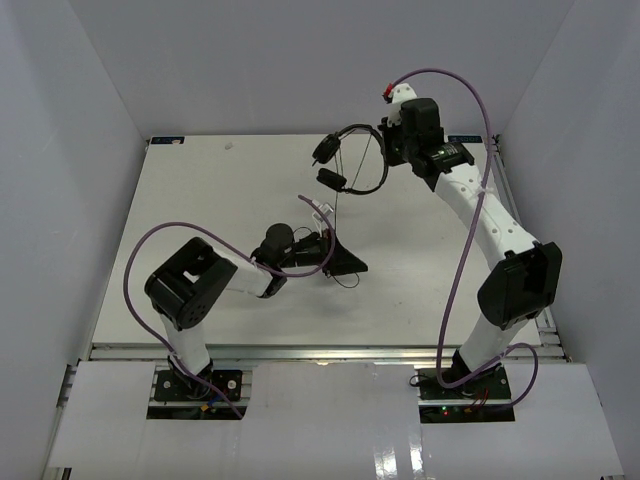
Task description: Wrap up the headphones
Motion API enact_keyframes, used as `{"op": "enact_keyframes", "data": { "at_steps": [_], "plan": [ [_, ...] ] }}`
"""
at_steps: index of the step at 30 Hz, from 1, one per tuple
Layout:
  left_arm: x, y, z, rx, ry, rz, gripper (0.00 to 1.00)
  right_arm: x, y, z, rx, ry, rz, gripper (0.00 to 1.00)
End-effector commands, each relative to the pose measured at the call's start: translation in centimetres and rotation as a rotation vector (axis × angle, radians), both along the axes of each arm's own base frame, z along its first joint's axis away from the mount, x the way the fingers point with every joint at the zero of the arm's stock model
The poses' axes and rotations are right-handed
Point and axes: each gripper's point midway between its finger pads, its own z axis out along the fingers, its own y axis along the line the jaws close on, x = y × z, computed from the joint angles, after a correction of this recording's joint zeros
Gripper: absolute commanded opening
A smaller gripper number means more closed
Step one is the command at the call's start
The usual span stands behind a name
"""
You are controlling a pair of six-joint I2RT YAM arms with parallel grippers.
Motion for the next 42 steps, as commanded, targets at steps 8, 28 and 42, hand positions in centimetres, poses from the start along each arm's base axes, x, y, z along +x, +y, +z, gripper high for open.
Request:
{"op": "enact_keyframes", "data": {
  "at_steps": [8,28,42],
  "plan": [
    [-2.9,-2.8,-0.1,0.026,-0.127,-0.033,0.38,1.6,0.1,2.3,0.254,0.035,-0.029,0.08],
    [-6.0,-3.3,-7.2,0.148,-0.057,-0.084,0.24,0.9,-0.3,6.7,0.507,0.052,0.020,0.08],
    [-2.3,-0.7,-6.6,0.214,-0.248,0.025,0.30,-4.7,0.7,9.2,0.627,0.084,0.313,0.08]
  ]
}}
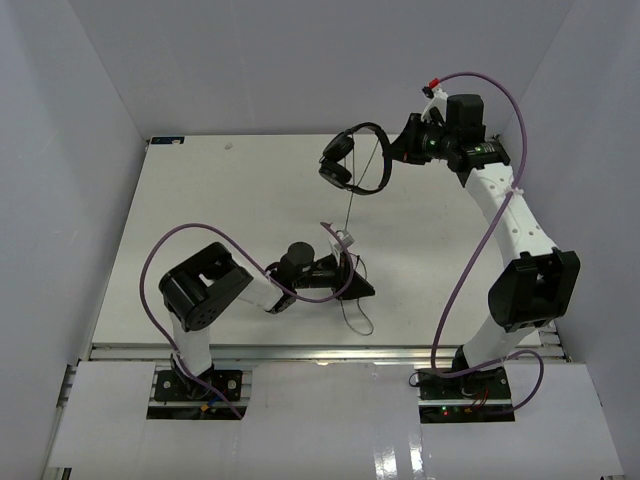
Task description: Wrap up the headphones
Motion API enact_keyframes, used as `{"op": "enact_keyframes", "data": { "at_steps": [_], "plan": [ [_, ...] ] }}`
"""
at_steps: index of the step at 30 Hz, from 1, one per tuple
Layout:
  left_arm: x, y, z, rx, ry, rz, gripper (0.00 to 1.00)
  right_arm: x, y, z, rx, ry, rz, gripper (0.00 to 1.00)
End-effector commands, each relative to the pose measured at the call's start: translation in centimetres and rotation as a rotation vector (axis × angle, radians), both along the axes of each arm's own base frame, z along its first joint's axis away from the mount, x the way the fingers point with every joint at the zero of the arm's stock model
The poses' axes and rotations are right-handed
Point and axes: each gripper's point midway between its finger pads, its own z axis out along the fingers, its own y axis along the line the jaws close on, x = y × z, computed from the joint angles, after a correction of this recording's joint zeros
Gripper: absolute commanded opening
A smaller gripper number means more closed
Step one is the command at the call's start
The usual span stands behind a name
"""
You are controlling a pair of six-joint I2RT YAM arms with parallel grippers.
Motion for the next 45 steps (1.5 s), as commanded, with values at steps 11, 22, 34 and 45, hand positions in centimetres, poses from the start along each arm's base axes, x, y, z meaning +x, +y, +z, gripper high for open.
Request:
{"op": "enact_keyframes", "data": {
  "at_steps": [11,22,34,45],
  "plan": [
    [5.5,6.0,6.6,-0.060,-0.287,0.190,0.41,-7.1,1.7,10.0,0.225,-0.211,0.302,0.08],
    [10.3,9.0,7.5,-0.065,-0.315,0.279,0.26,-10.5,1.4,11.5,0.237,-0.243,0.357,0.08],
    [11.2,13.3,8.8,-0.090,-0.336,0.352,0.09,-6.9,-2.8,9.7,0.105,-0.261,0.157,0.08],
    [15.3,15.1,9.8,-0.095,-0.343,0.401,0.06,-8.8,-2.3,10.5,0.074,-0.342,0.258,0.08]
  ]
}}
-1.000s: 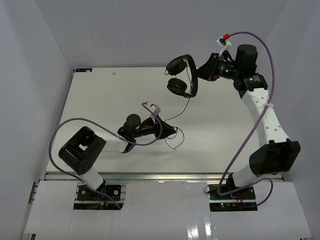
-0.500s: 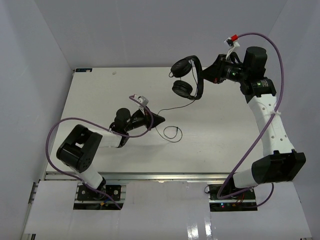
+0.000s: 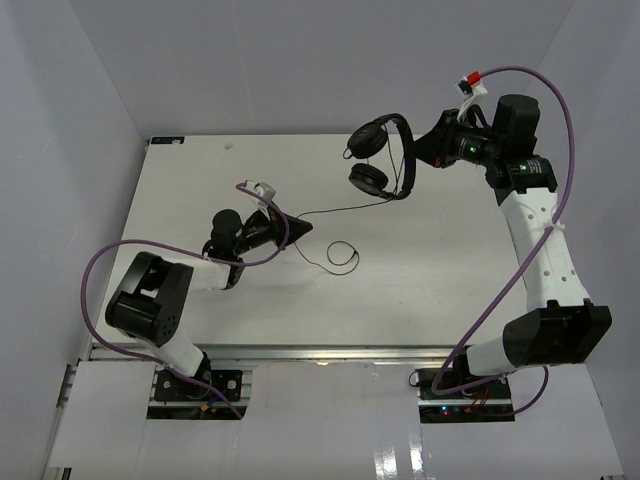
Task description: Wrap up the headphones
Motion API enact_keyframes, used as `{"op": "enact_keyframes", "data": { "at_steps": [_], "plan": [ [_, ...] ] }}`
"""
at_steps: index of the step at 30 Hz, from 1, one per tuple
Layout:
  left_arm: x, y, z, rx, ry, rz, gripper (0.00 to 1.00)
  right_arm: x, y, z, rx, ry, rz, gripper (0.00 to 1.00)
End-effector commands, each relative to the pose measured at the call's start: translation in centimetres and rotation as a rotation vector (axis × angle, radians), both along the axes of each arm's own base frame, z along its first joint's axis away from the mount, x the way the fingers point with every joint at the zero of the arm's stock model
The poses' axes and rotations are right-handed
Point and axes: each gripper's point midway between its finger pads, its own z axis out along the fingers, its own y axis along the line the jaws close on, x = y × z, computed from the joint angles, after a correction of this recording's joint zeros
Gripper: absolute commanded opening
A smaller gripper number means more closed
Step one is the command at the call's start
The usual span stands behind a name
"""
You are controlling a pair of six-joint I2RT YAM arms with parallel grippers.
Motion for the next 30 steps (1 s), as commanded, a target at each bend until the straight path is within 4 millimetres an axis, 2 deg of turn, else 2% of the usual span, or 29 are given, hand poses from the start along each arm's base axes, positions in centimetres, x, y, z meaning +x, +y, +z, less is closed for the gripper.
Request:
{"op": "enact_keyframes", "data": {
  "at_steps": [1,5,8,11,13,17,20,25,30],
  "plan": [
    [2.1,0.1,2.1,-0.018,-0.052,-0.007,0.06,-2.2,0.6,2.5,-0.004,-0.115,0.095,0.08],
    [4.2,0.3,2.6,-0.017,-0.054,-0.004,0.05,-3.2,0.9,2.3,-0.017,-0.145,0.152,0.08],
    [6.6,0.1,3.3,-0.019,-0.052,-0.011,0.07,-5.5,2.1,1.7,-0.041,-0.185,0.257,0.08],
    [8.4,-0.2,3.7,-0.005,-0.035,-0.018,0.08,-6.7,3.0,0.2,-0.148,-0.262,0.314,0.08],
    [9.3,-0.6,5.5,-0.006,-0.064,-0.032,0.08,-6.9,3.3,-1.3,-0.251,-0.296,0.309,0.08],
    [8.9,-0.6,5.8,0.032,-0.051,-0.067,0.08,-6.3,3.0,-5.4,-0.466,-0.318,0.263,0.08],
    [8.0,0.1,6.3,0.081,-0.084,-0.073,0.08,-5.3,2.1,-7.6,-0.640,-0.366,0.220,0.08],
    [7.0,1.3,6.0,0.159,-0.069,-0.072,0.08,-4.7,1.8,-10.3,-0.812,-0.422,0.223,0.08],
    [6.3,1.1,6.8,0.164,-0.056,-0.117,0.09,-4.8,3.8,-11.8,-0.900,-0.465,0.247,0.08]
  ]
}}
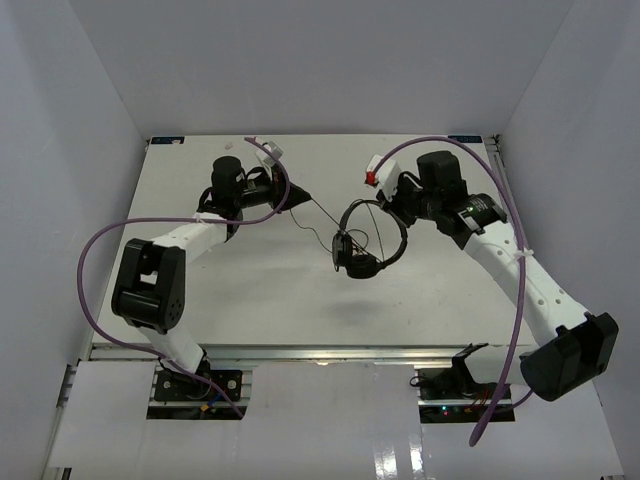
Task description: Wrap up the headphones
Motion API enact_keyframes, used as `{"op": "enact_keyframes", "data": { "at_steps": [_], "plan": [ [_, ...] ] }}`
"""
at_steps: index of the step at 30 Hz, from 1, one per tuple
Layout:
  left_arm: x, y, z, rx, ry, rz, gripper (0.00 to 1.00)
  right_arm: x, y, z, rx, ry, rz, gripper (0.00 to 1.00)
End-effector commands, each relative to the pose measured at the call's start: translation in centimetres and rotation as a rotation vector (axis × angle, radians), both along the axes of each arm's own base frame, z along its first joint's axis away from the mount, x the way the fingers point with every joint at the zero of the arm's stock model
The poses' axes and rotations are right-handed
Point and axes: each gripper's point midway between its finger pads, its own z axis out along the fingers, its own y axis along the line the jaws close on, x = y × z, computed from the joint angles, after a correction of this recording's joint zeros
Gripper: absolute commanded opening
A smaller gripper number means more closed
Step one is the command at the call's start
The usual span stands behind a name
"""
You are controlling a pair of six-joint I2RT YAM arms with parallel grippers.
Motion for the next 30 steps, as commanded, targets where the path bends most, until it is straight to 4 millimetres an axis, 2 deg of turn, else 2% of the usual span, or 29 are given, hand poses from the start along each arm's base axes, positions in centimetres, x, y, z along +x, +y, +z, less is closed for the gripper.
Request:
{"op": "enact_keyframes", "data": {
  "at_steps": [1,3,7,14,19,24,27,30],
  "plan": [
    [-0.5,0.6,2.8,0.016,-0.041,-0.032,0.09,1.1,0.3,0.1,-0.123,-0.131,-0.023,0.08],
    [-0.8,0.4,3.0,0.010,-0.020,-0.056,0.09,1.7,0.4,-0.2,-0.151,-0.146,-0.059,0.08],
    [-2.6,-0.1,3.6,-0.017,0.053,-0.151,0.10,3.8,0.1,-1.4,-0.193,-0.140,-0.166,0.08],
    [-6.2,-0.6,5.5,-0.086,0.198,-0.307,0.10,7.7,-1.1,-2.1,-0.223,-0.199,-0.366,0.08],
    [-7.8,-0.5,6.8,-0.116,0.204,-0.336,0.11,9.8,-1.3,-1.4,-0.198,-0.236,-0.484,0.08],
    [-8.9,-0.7,7.1,-0.132,0.256,-0.348,0.11,11.2,-1.2,0.5,-0.133,-0.280,-0.550,0.08],
    [-10.2,-2.0,7.6,-0.164,0.307,-0.384,0.12,12.1,-1.0,1.8,-0.071,-0.305,-0.593,0.08],
    [-11.1,-3.9,8.5,-0.193,0.332,-0.411,0.14,12.9,-0.6,1.9,-0.024,-0.294,-0.630,0.08]
  ]
}}
